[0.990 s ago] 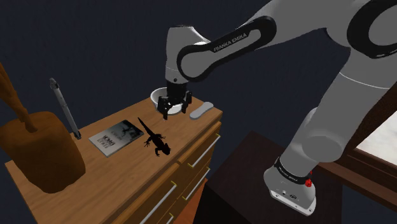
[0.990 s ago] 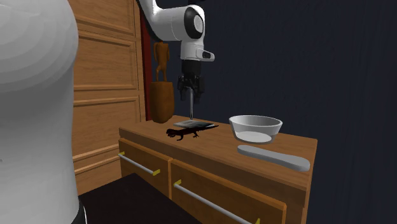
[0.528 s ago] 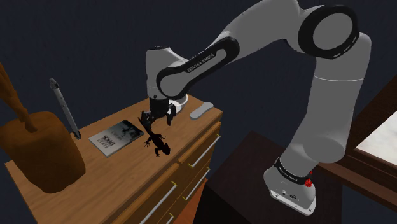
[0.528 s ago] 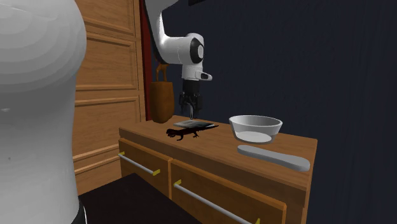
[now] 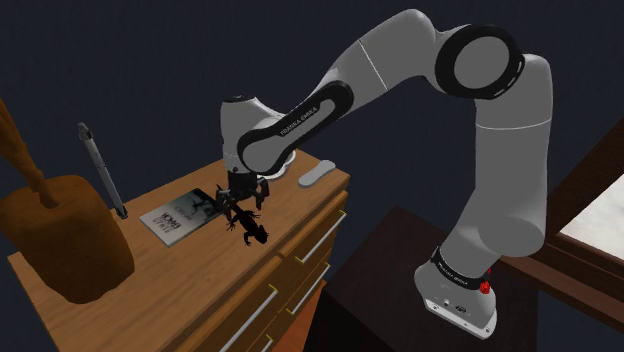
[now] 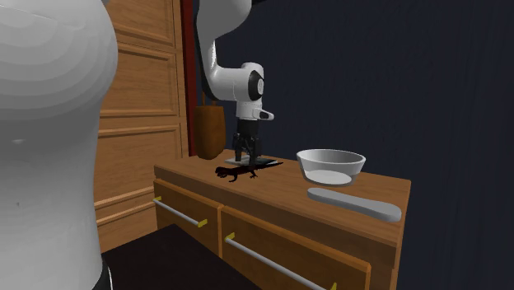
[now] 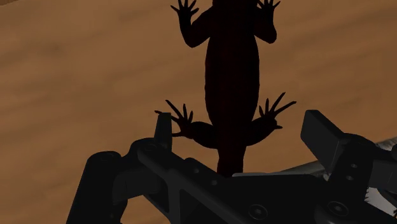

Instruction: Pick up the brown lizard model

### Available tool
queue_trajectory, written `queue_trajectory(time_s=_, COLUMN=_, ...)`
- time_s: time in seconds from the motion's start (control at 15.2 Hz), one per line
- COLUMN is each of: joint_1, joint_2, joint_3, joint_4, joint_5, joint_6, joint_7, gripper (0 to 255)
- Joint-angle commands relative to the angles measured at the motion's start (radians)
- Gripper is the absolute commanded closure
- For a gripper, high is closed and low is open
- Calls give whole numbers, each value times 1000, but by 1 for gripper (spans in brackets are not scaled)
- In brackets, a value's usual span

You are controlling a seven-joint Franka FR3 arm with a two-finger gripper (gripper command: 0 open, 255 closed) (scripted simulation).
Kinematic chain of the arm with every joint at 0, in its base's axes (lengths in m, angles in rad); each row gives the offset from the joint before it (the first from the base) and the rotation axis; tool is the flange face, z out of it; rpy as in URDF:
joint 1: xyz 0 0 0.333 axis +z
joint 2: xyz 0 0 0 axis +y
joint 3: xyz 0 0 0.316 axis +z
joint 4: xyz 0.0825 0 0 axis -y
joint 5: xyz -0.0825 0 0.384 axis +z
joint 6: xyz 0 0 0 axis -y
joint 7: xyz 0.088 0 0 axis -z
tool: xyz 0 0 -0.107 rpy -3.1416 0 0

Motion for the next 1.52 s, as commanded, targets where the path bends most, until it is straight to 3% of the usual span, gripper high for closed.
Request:
queue_trajectory(time_s=0.0, joint_1=4, joint_2=19, joint_3=-4, joint_4=-2, joint_5=-7, joint_6=21, joint_7=4, gripper=0)
queue_trajectory(time_s=0.13, joint_1=5, joint_2=25, joint_3=-6, joint_4=-3, joint_5=-9, joint_6=27, joint_7=5, gripper=0)
queue_trajectory(time_s=0.2, joint_1=6, joint_2=24, joint_3=-5, joint_4=-4, joint_5=-9, joint_6=29, joint_7=7, gripper=255)
queue_trajectory(time_s=0.79, joint_1=5, joint_2=25, joint_3=-6, joint_4=-3, joint_5=-9, joint_6=27, joint_7=5, gripper=255)
queue_trajectory(time_s=1.45, joint_1=-10, joint_2=-65, joint_3=14, joint_4=15, joint_5=23, joint_6=-77, joint_7=-9, gripper=255)
